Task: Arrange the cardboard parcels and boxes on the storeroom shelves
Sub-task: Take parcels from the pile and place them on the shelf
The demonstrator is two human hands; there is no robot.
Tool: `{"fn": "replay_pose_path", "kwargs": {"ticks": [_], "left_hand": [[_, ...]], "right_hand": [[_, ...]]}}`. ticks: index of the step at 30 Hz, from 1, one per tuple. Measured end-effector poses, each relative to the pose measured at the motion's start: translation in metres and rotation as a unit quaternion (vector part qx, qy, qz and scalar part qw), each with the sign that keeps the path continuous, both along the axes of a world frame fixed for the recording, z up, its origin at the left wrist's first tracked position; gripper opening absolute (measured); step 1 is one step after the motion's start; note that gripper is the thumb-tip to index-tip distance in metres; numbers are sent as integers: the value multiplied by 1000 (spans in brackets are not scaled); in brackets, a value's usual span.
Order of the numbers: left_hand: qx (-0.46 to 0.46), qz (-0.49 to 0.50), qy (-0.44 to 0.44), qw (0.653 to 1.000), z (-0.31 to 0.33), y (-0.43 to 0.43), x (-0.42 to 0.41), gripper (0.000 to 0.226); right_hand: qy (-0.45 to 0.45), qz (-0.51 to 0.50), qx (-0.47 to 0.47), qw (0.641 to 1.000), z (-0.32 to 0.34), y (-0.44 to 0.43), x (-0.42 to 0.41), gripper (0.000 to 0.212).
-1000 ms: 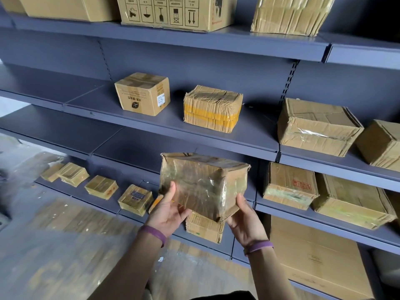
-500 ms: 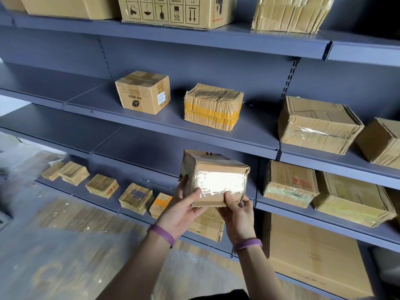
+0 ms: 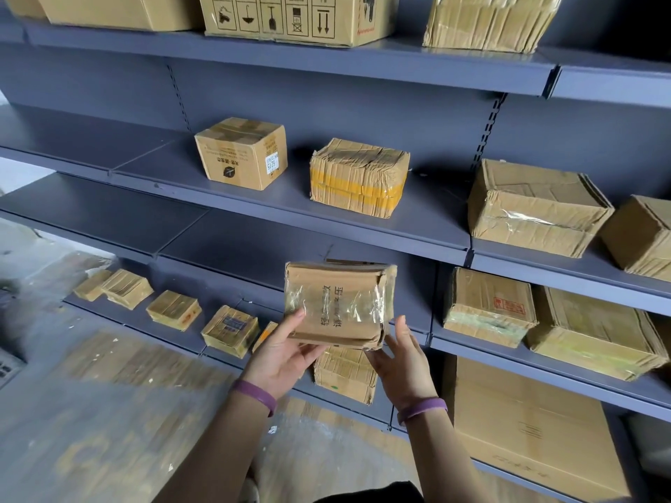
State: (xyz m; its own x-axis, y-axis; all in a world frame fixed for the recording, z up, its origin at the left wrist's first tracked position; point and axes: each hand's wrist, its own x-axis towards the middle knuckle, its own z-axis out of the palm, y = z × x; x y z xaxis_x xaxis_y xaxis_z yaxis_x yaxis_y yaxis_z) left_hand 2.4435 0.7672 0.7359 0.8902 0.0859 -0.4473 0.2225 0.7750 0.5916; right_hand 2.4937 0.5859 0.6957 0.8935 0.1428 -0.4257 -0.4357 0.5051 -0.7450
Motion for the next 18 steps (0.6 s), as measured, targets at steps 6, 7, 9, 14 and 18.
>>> {"fn": "replay_pose_path", "kwargs": {"ticks": [6,7,9,14,18], "left_hand": [[-14,-18,18,1000,-5,4,-3,41],[-14,-21,14,1000,-7,6,-2,51],[-22,-25,1,999,-10,8,-2,81],[-43,19,6,999,-9,3,3,59],[-12,26,-7,1000,2,-12,5,60]], "right_hand": [[52,26,89,994,2,-3,2,45],[47,28,86,995,-2,-2,2,49],[44,27,70,996,-2,-1,1,65],[38,21,89,995,1,4,-1,34],[37,-8,77,996,11,13,-5,30]]}}
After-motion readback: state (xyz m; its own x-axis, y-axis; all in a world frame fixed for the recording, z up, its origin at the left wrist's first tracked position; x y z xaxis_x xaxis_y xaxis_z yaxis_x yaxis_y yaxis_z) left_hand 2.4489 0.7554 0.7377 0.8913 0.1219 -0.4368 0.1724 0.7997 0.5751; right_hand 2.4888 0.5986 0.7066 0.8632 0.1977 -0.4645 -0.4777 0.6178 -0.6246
